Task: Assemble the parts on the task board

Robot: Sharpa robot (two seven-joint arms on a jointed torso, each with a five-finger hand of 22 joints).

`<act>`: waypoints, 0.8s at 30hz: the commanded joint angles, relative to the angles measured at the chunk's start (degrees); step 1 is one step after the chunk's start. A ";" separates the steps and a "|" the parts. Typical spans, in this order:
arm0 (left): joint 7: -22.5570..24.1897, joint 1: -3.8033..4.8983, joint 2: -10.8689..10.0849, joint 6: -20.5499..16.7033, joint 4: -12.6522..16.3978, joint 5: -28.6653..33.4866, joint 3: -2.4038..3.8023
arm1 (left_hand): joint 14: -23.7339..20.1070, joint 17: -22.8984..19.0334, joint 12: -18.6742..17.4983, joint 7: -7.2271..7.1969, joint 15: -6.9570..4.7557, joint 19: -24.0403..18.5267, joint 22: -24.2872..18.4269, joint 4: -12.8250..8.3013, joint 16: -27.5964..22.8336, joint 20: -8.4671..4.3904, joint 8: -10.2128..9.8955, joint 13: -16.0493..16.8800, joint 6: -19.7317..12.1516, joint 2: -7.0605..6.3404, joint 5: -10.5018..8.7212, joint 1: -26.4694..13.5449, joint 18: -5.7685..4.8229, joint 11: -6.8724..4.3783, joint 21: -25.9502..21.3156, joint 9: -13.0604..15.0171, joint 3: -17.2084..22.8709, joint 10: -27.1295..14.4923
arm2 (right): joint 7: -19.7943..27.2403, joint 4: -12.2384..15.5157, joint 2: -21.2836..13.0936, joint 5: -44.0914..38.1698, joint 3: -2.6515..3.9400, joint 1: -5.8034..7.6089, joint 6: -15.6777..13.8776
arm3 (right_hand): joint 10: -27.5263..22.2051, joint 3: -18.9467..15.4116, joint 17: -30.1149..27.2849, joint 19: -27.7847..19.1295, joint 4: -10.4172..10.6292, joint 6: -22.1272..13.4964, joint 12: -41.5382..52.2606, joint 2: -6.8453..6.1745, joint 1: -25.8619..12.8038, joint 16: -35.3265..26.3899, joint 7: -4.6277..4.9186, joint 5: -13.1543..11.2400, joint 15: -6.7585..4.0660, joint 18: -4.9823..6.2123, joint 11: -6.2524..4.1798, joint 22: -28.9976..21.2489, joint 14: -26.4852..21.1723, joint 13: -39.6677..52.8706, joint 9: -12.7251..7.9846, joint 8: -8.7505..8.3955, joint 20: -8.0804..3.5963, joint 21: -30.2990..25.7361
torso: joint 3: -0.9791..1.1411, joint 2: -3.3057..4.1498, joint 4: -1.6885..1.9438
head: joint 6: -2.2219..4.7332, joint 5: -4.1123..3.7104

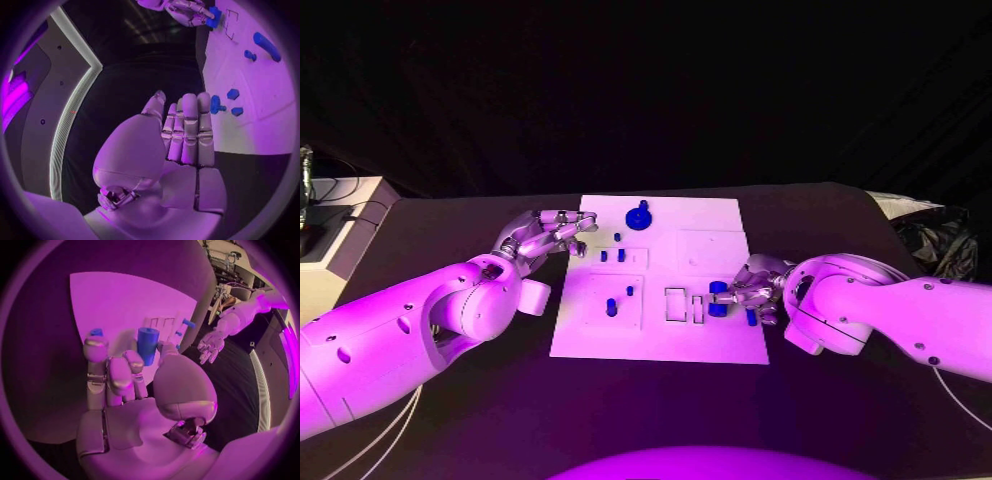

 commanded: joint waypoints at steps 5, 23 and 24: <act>0.20 -0.05 0.25 1.20 0.03 -0.02 0.05 | -0.46 0.04 -0.05 0.13 -0.08 -0.10 0.16 0.28 -0.10 -0.05 -0.11 -0.02 0.01 -0.03 0.27 0.06 -0.05 0.08 -0.39 0.03 -0.12 -0.06 | 0.71 1.45 -0.05 6.76 0.24 1.62 -0.88 | 0.31 13.00 -0.04 2.40 -12.96 0.35 -0.45 0.03 -0.98 -0.22 0.06 -0.56 -0.21 -0.23 -0.31 4.22 0.03 -0.09 0.03 0.09 -0.31 -0.03 | -0.05 0.04 0.01 | 0.00 0.15; 0.15 -0.08 0.46 1.52 -0.09 -0.02 0.05 | -0.46 0.04 -0.05 0.13 -0.08 -0.10 0.16 0.28 -0.10 -0.05 -0.11 -0.02 0.01 -0.03 0.27 0.06 -0.05 0.08 -0.39 0.03 -0.12 -0.06 | 1.42 -2.01 5.94 5.20 0.07 1.42 0.40 | 0.06 12.43 -0.25 2.32 -13.20 0.23 -0.67 0.06 -0.93 -0.37 0.13 -1.45 -0.16 -0.21 -0.23 4.19 -0.02 -0.21 -0.03 0.00 -0.25 -0.23 | -0.04 0.05 0.01 | -0.31 0.63; 0.15 -0.08 0.46 1.53 -0.09 -0.02 0.05 | -0.46 0.04 -0.05 0.13 -0.08 -0.10 0.16 0.28 -0.10 -0.05 -0.11 -0.02 0.01 -0.03 0.27 0.06 -0.05 0.08 -0.39 0.03 -0.12 -0.06 | 1.47 -2.23 6.27 4.53 0.05 1.30 0.46 | 0.06 12.37 -0.22 2.32 -13.18 0.23 -0.67 0.08 -0.95 -0.35 0.14 -1.59 -0.16 -0.21 -0.22 4.19 -0.01 -0.22 -0.03 0.00 -0.25 -0.19 | -0.04 0.05 0.01 | -0.31 0.63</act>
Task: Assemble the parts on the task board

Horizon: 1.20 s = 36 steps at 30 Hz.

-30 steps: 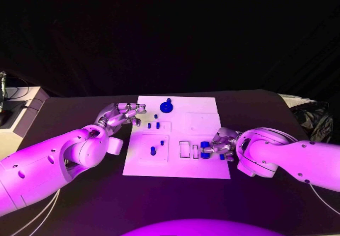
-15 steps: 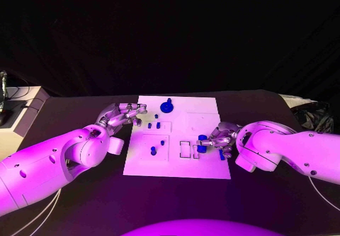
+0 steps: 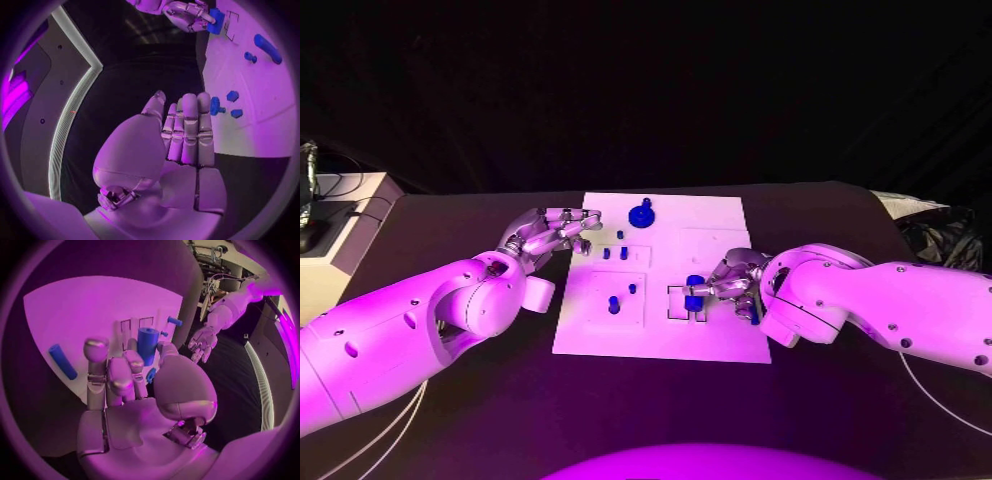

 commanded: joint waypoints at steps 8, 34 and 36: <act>0.28 -0.05 0.05 1.12 0.10 -0.02 0.05 | -0.46 0.04 -0.08 0.12 -0.08 -0.10 0.05 0.28 -0.10 -0.05 -0.11 -0.02 0.01 -0.03 0.27 0.06 -0.05 0.08 -0.39 0.03 -0.12 -0.06 | 1.23 -1.62 2.40 -4.78 -0.11 -1.05 1.46 | 0.02 11.56 -0.08 2.33 -12.03 0.40 -0.28 0.24 -0.17 -0.36 0.15 -1.10 -0.15 -0.18 -0.21 4.19 -0.01 -0.11 -0.06 -0.01 -0.25 -0.29 | 0.00 0.02 0.00 | -0.16 0.15; 0.19 -0.05 -0.23 1.12 0.22 -0.02 0.05 | -0.45 0.00 -0.02 0.15 -0.06 0.01 0.30 0.36 -0.03 -0.04 -0.12 -0.03 -0.01 0.05 0.25 0.04 -0.03 0.11 -0.61 0.03 -0.22 -0.14 | 1.29 -1.84 2.75 -5.44 -0.20 -1.67 2.28 | -0.07 9.00 -0.14 2.31 -9.49 0.56 -0.38 0.03 -1.41 -0.42 0.29 -9.47 0.04 -0.15 0.01 4.26 -0.03 -0.37 -0.48 -0.20 -0.09 0.00 | -0.01 0.01 -0.03 | -0.25 0.50; 0.17 -0.05 -0.27 1.11 0.23 -0.02 0.05 | -0.45 0.00 -0.02 0.15 -0.06 0.01 0.30 0.36 -0.03 -0.04 -0.12 -0.03 -0.01 0.05 0.25 0.04 -0.03 0.11 -0.61 0.03 -0.22 -0.14 | 1.33 -2.14 2.87 -5.39 -0.20 -1.70 2.12 | -0.14 8.11 -0.16 2.32 -8.61 0.61 -0.56 -0.12 -1.61 -0.44 0.37 -12.46 0.10 -0.11 0.10 4.29 -0.03 -0.54 -0.60 -0.25 -0.03 0.10 | 0.01 0.02 -0.02 | -0.29 0.51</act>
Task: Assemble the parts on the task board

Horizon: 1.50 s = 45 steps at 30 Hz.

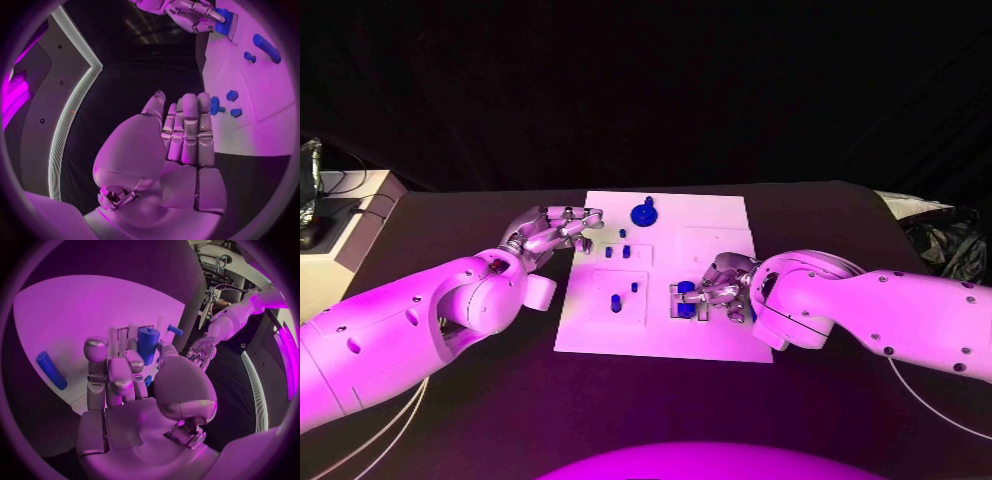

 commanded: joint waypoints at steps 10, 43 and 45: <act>0.16 -0.04 -0.08 0.94 0.22 -0.02 0.05 | -0.45 0.00 -0.02 0.15 -0.06 0.01 0.05 0.20 -0.03 -0.04 -0.12 -0.03 -0.01 0.04 0.25 0.04 -0.02 0.11 -0.20 0.03 -0.06 -0.14 | 0.32 -1.22 0.55 -0.40 -0.13 -0.48 0.57 | -0.31 3.50 -0.16 2.40 -3.37 0.40 -0.68 -0.80 -0.80 -0.27 0.36 -9.89 0.24 0.02 0.17 4.33 -0.05 -0.67 -0.43 -0.27 0.05 0.16 | 0.02 0.04 -0.01 | -0.06 0.01; 0.07 -0.04 -0.11 0.93 0.05 -0.02 0.05 | -0.45 -0.04 0.00 0.22 -0.05 0.05 0.14 0.25 -0.04 -0.03 -0.14 -0.02 -0.12 0.03 0.24 0.03 -0.01 0.13 -0.33 0.02 -0.12 -0.18 | 3.24 1.46 -2.21 -0.26 -0.13 -1.10 -2.84 | -0.30 7.47 -0.38 2.52 5.70 0.52 -0.29 -6.79 -1.93 -0.40 0.31 -27.57 0.26 0.02 0.18 4.48 -0.04 -1.31 -0.29 0.05 0.07 0.86 | 0.10 0.01 -0.01 | -0.04 0.10; 0.08 -0.04 -0.12 0.92 0.03 -0.02 0.05 | -0.45 -0.04 0.00 0.22 -0.05 0.05 0.14 0.25 -0.04 -0.03 -0.14 -0.02 -0.12 0.03 0.24 0.03 -0.01 0.13 -0.33 0.02 -0.12 -0.18 | 3.52 2.24 -2.92 -0.27 -0.12 -1.12 -3.05 | -0.28 7.54 -0.36 2.54 5.85 0.52 -0.27 -6.98 -1.89 -0.37 0.30 -27.59 0.24 0.02 0.17 4.50 -0.02 -1.30 -0.26 0.08 0.05 0.95 | 0.08 0.02 -0.03 | -0.07 0.11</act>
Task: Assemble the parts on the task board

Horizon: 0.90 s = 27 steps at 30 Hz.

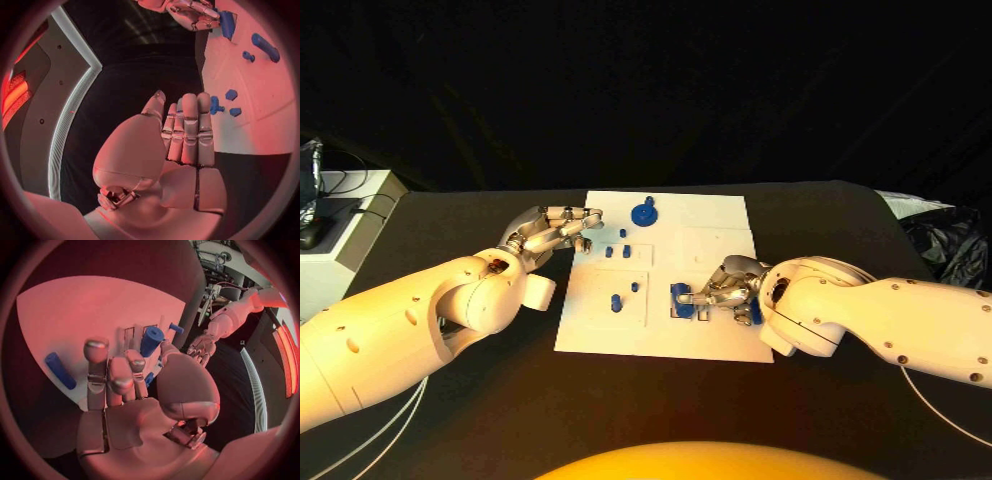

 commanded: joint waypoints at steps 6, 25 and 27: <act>0.28 -0.04 0.03 0.83 0.04 -0.02 0.05 | -0.45 -0.04 0.00 0.22 -0.05 0.05 0.06 0.25 -0.04 -0.03 -0.14 -0.02 -0.12 0.03 0.24 0.02 -0.02 0.13 -0.34 0.02 -0.13 -0.18 | 2.43 2.39 -2.37 -0.44 0.03 -0.07 -0.71 | 0.05 -0.25 0.04 2.56 -0.95 0.45 0.45 0.06 0.71 -0.01 -0.01 0.48 0.08 0.29 -0.21 4.55 -0.10 0.12 0.35 0.73 -0.04 0.69 | -0.01 0.01 -0.03 | -0.03 0.03; 0.15 -0.11 0.00 0.97 0.05 -0.03 0.05 | -0.45 -0.04 0.00 0.22 -0.05 0.05 0.06 0.25 -0.04 -0.03 -0.14 -0.02 -0.12 0.03 0.24 0.02 -0.02 0.13 -0.34 0.02 -0.13 -0.18 | 3.72 3.72 -3.91 -1.16 0.06 -0.09 -0.16 | 1.00 -3.82 0.17 2.52 -16.57 0.65 1.19 7.56 6.69 0.11 -1.15 3.28 -0.51 -0.13 -1.01 4.72 -0.06 0.60 3.96 4.60 -0.53 2.09 | -0.06 0.03 0.03 | -0.10 0.06; 0.14 -0.12 -0.01 0.99 0.06 -0.03 0.05 | -0.44 -0.07 0.01 0.20 -0.04 0.11 0.15 0.34 -0.06 -0.01 -0.11 -0.03 -0.07 0.13 0.23 0.02 0.00 0.14 -0.50 0.03 -0.13 -0.21 | 3.43 3.39 -3.59 -1.47 0.06 -0.10 -1.05 | 1.19 -4.08 0.13 2.55 -16.96 0.65 1.40 8.38 6.68 0.07 -1.36 4.44 -0.60 -0.21 -1.16 4.73 -0.07 0.73 4.28 4.98 -0.65 2.15 | -0.07 0.01 0.05 | -0.06 0.00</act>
